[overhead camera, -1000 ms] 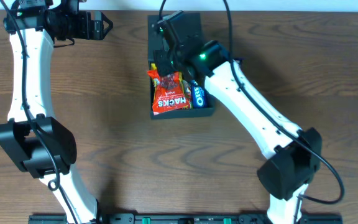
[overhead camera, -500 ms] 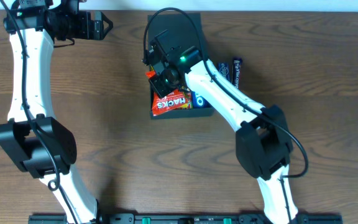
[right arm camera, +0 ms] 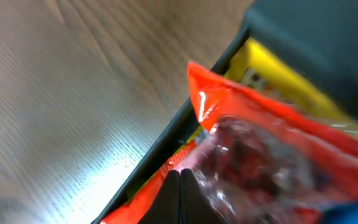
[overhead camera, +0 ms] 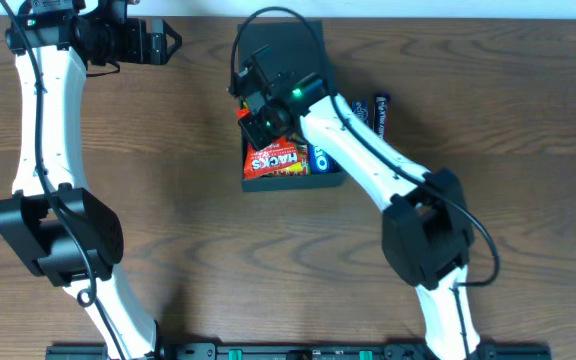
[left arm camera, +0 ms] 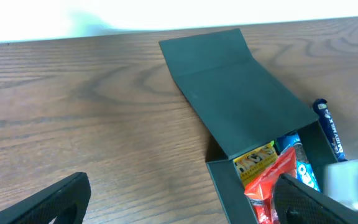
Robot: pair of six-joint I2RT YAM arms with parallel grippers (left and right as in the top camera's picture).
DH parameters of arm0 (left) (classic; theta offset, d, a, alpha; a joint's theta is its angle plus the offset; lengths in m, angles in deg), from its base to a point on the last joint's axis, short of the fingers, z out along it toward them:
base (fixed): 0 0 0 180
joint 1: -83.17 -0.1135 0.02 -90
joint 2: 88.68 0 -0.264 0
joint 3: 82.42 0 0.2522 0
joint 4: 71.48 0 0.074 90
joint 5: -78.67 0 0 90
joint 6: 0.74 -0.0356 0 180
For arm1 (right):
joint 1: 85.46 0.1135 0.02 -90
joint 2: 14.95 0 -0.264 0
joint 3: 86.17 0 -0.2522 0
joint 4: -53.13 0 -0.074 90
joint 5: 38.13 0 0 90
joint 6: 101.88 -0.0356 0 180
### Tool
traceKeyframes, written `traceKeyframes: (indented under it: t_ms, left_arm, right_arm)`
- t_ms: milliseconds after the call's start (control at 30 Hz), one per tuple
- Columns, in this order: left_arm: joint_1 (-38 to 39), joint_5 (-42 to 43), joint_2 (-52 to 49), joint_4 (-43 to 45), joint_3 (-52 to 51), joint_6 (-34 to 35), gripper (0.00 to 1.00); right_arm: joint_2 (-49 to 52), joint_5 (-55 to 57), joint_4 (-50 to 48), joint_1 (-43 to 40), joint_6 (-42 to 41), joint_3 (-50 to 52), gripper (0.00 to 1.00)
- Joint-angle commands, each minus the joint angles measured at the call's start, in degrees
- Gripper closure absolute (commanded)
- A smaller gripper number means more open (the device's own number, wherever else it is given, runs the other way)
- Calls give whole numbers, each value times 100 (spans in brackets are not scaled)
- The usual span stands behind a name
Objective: Pack container
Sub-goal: 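Place the red Hacks bag into the box on top and release, then grasp the blue chocolate bar with the right gripper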
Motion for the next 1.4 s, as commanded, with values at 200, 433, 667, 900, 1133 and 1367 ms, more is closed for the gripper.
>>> traceKeyframes:
  t_ms: [200,433,667,900,1133,1367]
  left_arm:
    - [-22,-59,-15,-22,111,2,5]
    - [-22,-59,-15,-20,111,4,5]
    - [-22,-59,-15,-17,111,2,5]
    - [-22,-59,-15,-17,111,2,5]
    - [-22,-63,-15,-20,111,0,5]
    - [-22,-63,-17,-20,111,0,5]
  right_arm:
    - [44,52,-66,-186,129,317,99]
    - [260,28,-245,-208,129,485,98]
    - [-612,133,-170,-470,127,-81,99]
    - [-1084,918,-365,-1451,107,-66,99]
    - [-293,944,96,-2328,37,98,79]
    - [435,1003,306,-2739,-352,98,60]
